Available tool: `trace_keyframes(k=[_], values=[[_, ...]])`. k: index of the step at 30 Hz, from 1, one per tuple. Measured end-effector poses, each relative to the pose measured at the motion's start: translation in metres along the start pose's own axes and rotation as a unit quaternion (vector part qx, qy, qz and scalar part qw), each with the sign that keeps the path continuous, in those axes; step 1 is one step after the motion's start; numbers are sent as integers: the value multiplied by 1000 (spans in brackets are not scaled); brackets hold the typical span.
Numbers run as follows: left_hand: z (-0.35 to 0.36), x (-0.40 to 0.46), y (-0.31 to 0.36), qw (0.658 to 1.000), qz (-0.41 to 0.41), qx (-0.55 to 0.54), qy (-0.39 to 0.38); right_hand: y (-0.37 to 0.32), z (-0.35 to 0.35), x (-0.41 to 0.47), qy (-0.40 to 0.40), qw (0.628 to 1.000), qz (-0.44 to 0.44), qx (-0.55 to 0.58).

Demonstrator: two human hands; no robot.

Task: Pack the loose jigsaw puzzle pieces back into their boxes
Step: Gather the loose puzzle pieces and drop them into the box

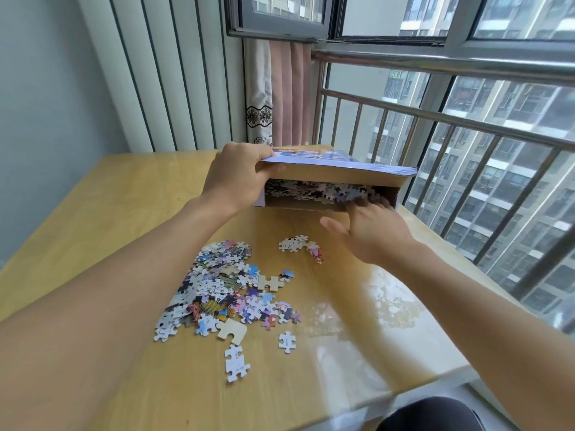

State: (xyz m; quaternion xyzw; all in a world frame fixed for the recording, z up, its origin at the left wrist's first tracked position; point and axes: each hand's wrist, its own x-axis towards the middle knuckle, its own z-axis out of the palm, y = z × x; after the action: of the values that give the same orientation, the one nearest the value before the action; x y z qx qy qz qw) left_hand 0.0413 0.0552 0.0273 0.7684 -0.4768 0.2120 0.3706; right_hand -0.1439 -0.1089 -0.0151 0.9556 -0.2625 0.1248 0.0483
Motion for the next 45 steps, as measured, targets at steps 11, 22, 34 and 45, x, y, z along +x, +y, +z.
trace_keyframes(k=[11,22,34,45], values=[[-28,30,10,997,-41,-27,56,2,-44,54,111,990,-76,-40],[-86,91,45,988,-3,43,150,5,-136,79,307,938,-148,65],[-59,61,34,988,-23,121,94,3,-93,49,239,952,-193,5],[20,-32,-26,968,-151,135,-148,-36,43,-16,-224,954,-101,174]])
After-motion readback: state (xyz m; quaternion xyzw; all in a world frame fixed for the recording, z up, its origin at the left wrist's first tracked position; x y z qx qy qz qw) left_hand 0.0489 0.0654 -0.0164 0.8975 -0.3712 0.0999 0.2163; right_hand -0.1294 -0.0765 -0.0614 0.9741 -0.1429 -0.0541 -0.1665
